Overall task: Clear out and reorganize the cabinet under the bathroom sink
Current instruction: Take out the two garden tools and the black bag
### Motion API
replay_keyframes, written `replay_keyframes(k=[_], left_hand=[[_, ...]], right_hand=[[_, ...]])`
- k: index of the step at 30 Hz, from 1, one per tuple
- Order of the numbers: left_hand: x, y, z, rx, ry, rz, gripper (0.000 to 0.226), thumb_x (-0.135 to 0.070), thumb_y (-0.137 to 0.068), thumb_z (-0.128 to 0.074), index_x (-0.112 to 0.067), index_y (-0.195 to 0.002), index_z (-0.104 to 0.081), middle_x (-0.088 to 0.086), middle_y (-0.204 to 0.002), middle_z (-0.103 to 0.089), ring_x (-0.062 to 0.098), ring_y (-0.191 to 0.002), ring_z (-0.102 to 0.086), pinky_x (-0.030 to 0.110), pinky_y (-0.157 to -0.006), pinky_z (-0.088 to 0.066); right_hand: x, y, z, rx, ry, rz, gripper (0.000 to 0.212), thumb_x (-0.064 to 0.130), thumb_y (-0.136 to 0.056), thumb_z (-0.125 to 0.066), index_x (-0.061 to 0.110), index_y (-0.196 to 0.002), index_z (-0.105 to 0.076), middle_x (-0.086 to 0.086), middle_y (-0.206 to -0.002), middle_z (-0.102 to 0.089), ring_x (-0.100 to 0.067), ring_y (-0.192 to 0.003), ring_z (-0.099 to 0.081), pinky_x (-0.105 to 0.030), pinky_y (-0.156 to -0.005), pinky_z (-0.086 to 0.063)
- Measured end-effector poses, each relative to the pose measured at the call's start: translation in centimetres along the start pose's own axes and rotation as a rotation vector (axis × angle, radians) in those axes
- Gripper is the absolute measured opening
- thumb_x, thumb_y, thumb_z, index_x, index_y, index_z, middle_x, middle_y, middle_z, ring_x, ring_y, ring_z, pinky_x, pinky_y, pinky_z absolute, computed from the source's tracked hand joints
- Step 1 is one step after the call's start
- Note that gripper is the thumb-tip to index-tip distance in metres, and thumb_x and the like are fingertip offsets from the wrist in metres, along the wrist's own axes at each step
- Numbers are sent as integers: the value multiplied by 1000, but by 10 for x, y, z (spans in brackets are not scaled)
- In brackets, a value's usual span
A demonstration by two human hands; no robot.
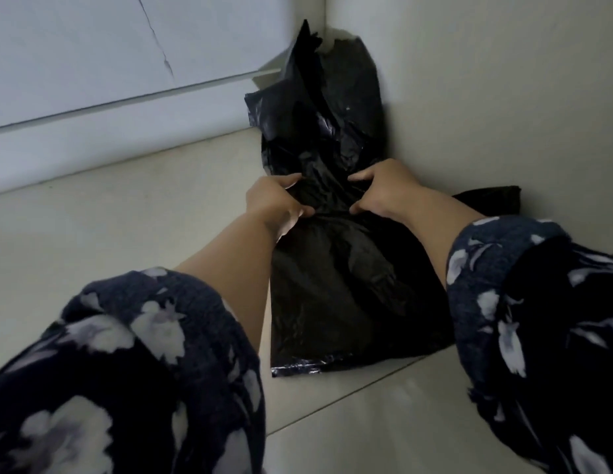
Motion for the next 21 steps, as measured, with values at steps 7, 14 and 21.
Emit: replay_keyframes(k=[7, 14, 21], left_hand=[[10, 48, 31, -57, 224, -103, 71, 0, -72, -78, -22, -135, -53, 1, -131, -58, 7, -114, -52, 15, -103, -34], [14, 120, 50, -97, 270, -197, 72, 1, -71, -78, -22, -134, -54, -1, -127, -59, 7, -114, -54, 16, -101, -37], [21, 223, 28, -32, 267, -224, 72, -1, -72, -78, -24, -135, -53, -2, -129, -60, 9, -115, -56, 28, -106, -42]], right_hand=[[3, 42, 3, -72, -645, -26, 59, -3, -70, -77, 21, -123, -64, -9, -121, -65, -29, -102, -66, -34, -89, -55], [13, 128, 21, -126, -743, 58, 59, -5, -72, -75, 21, -124, -64, -2, -120, -64, -11, -102, -60, -12, -81, -48], [-12, 253, 28, -145, -681, 21, 55, -3, -76, -74, 21, -124, -63, 1, -123, -60, -3, -104, -52, -15, -88, -41]])
Point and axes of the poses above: each hand's wrist, its own y-axis away from the middle knuckle, its own z-axis out of the back of the hand, x = y × z, the point moved 4 cm from there along -y, towards the middle knuckle
